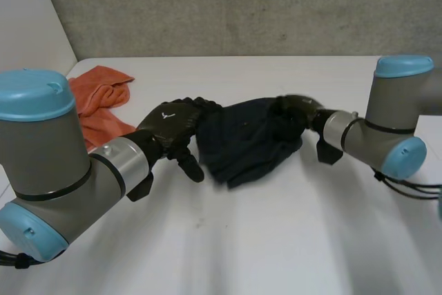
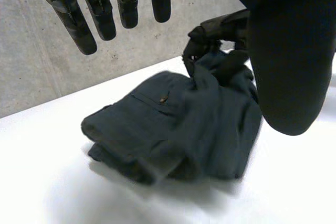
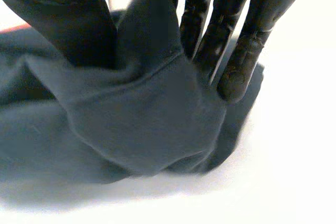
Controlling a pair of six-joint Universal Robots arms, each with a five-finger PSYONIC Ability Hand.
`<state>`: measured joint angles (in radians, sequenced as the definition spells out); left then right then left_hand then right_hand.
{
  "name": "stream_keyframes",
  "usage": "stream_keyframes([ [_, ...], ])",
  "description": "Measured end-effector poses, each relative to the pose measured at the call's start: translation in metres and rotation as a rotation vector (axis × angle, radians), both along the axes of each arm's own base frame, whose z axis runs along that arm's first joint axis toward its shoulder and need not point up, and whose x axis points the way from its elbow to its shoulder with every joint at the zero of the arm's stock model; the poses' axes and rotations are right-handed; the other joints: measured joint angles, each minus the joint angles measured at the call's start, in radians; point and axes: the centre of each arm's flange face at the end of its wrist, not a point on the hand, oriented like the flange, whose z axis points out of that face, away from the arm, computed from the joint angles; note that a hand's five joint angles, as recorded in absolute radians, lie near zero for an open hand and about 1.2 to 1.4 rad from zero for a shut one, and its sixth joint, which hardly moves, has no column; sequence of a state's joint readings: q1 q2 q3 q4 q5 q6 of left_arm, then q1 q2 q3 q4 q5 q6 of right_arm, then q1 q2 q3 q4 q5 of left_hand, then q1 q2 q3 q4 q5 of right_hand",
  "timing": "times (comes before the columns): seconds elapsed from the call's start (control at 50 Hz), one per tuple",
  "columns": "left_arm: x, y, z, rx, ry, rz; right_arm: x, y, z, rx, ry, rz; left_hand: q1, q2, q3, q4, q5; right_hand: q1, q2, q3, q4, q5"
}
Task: Fold the laundry.
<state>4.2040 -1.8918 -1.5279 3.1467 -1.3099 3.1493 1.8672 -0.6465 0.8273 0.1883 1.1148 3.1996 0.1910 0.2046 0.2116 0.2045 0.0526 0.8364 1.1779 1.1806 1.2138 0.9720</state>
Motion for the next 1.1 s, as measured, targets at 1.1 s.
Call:
stream_keyframes([
  [1.1,0.016,0.010,0.010,-0.090,0.034,0.075,-0.077,0.062,-0.027,0.284,-0.067,-0.224,-0.002,0.000,0.000,0.000,0.000,-0.631,-0.955,-0.965,-0.977,-0.899],
])
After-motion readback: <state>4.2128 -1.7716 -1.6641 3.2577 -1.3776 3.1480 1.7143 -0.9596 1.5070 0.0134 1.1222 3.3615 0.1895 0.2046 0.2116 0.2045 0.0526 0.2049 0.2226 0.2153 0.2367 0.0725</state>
